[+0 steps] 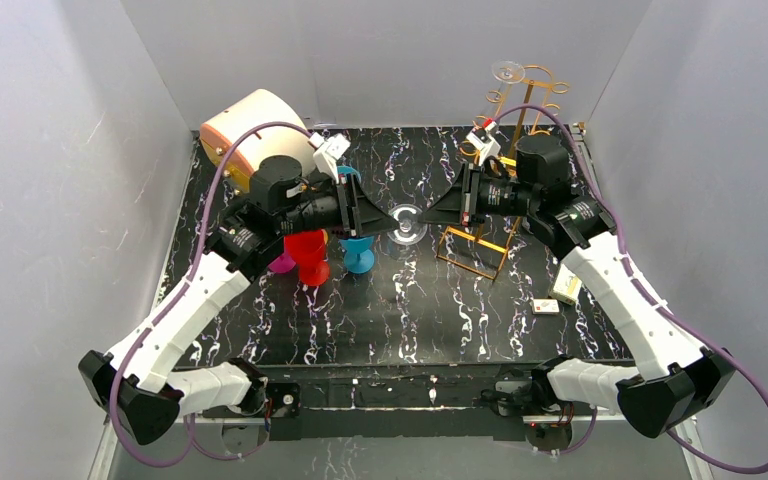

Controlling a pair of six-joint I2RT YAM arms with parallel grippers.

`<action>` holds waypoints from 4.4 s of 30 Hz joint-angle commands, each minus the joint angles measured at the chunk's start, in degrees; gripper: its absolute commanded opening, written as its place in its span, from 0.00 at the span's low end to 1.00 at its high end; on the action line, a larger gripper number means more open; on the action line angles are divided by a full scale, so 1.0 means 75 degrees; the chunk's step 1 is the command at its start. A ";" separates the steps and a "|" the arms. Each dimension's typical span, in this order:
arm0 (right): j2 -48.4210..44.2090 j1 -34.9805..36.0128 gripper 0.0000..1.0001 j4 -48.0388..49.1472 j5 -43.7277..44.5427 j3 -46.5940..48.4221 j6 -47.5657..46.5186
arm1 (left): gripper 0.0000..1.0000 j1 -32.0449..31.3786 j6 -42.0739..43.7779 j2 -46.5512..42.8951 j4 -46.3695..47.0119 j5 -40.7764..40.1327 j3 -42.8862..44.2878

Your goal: Take the wine glass off the wine glass rack

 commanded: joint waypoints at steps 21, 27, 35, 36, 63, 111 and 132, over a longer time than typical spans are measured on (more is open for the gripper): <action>-0.0865 0.0027 0.32 0.0919 -0.0766 -0.0631 -0.0169 | 0.00 -0.0319 0.0125 0.0121 0.0382 0.0037 -0.0197; -0.1148 0.0027 0.56 0.1243 -0.0903 -0.1175 0.0152 | 0.00 -0.0435 0.0064 0.0119 0.0656 0.0075 -0.0281; -0.1771 0.0044 0.58 0.2785 -0.1093 -0.2448 0.0965 | 0.00 -0.0669 -0.0016 0.0139 0.1012 0.0076 -0.0421; -0.1861 0.0054 0.57 0.3091 -0.1078 -0.2579 0.1008 | 0.00 -0.0705 -0.0014 0.0141 0.1024 0.0083 -0.0428; -0.2116 0.0062 0.02 0.5330 -0.1003 -0.3946 0.1924 | 0.00 -0.1016 -0.0067 0.0089 0.1234 -0.0064 -0.0668; -0.3357 0.0167 0.01 0.3769 -0.2908 -0.5438 -0.6063 | 0.90 -0.1026 0.0609 -0.0385 -0.1752 -0.3841 0.0102; -0.4477 0.0321 0.01 0.2705 -0.2338 -0.6485 -1.2163 | 0.93 0.0763 -0.0115 0.0696 -0.2648 -0.2334 0.1102</action>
